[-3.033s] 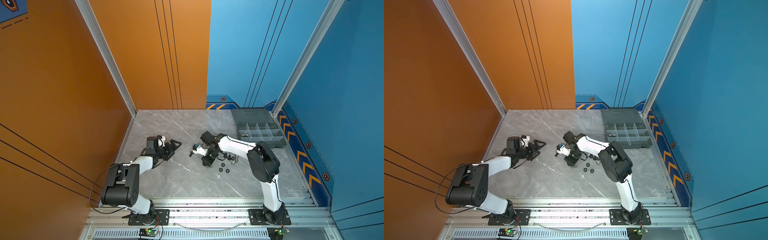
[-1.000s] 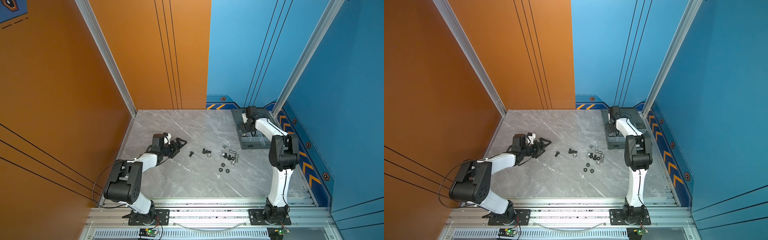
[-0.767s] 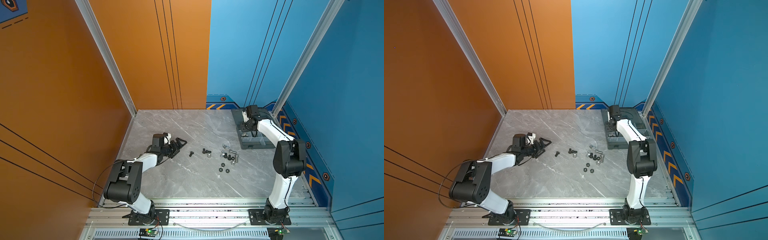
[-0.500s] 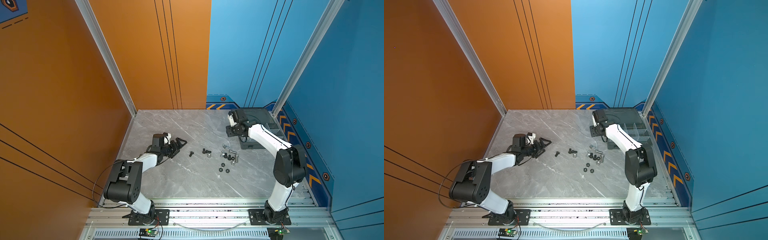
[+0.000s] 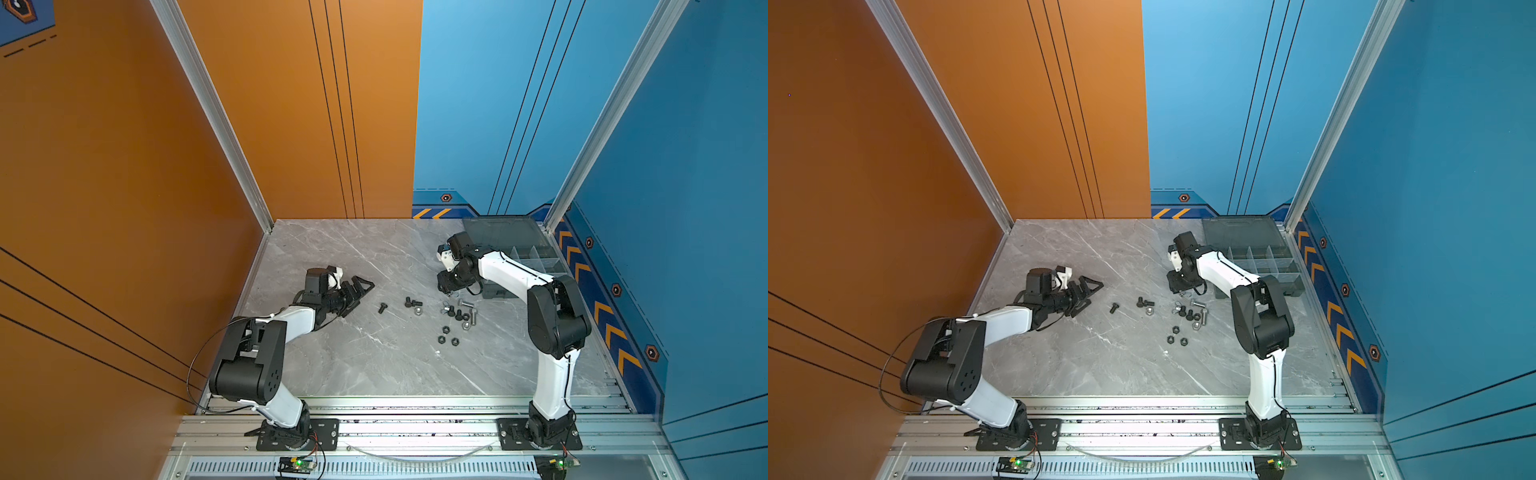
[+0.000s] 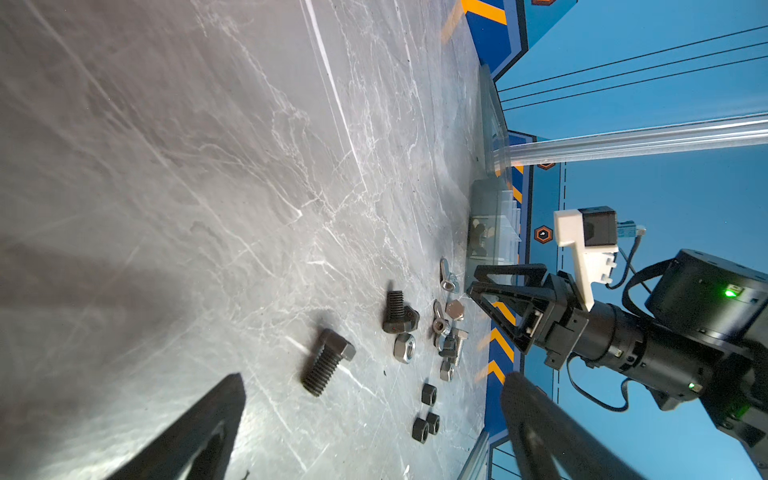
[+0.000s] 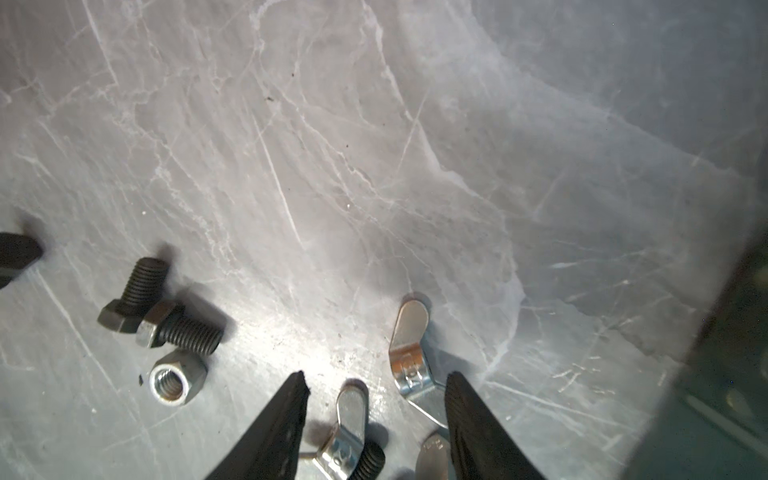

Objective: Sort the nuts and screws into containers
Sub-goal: 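Move the open right gripper back over the pile of parts, then lower the right gripper and grasp a silver wing nut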

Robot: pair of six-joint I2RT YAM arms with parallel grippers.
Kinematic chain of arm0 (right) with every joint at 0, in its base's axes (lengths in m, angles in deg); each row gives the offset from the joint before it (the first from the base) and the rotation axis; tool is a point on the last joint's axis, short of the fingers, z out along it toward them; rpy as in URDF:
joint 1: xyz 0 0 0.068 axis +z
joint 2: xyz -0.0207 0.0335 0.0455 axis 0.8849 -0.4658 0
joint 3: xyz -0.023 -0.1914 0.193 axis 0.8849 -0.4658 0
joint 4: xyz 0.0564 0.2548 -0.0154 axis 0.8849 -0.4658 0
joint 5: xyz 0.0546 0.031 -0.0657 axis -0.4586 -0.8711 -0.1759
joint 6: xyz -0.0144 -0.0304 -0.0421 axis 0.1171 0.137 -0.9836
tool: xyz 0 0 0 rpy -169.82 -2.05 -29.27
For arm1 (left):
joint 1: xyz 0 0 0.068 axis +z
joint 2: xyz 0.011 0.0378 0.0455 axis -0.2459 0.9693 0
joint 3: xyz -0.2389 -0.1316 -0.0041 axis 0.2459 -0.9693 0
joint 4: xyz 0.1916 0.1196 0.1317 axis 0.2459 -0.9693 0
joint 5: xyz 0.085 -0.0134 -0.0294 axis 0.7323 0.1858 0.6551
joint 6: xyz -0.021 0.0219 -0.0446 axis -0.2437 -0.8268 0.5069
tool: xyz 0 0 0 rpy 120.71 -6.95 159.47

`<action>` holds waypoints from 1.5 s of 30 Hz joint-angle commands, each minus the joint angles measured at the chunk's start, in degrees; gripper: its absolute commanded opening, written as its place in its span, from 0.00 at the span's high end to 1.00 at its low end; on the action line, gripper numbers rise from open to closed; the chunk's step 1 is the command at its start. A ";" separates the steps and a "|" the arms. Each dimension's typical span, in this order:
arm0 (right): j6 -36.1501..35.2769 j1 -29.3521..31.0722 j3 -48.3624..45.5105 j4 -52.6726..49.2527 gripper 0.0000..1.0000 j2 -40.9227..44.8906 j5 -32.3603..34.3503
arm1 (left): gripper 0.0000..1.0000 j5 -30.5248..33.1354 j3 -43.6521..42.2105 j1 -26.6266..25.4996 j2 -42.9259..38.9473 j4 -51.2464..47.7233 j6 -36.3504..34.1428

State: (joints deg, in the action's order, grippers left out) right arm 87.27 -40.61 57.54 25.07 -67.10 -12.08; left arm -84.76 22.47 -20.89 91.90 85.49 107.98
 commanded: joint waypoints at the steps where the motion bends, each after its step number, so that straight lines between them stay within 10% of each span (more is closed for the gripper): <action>1: -7.05 -1.13 3.24 -4.65 0.43 -0.82 -2.58 | 0.02 -0.25 0.44 0.13 0.48 1.03 -0.39; 45: -14.79 -4.14 8.72 -9.92 0.49 -11.26 -4.80 | 0.02 0.78 1.36 -1.25 1.45 1.28 0.90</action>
State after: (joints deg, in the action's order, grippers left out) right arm 73.22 -44.67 65.56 16.68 -77.37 -15.82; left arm -84.50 22.47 -21.72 92.58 86.53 108.62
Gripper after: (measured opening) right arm 0.514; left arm 0.977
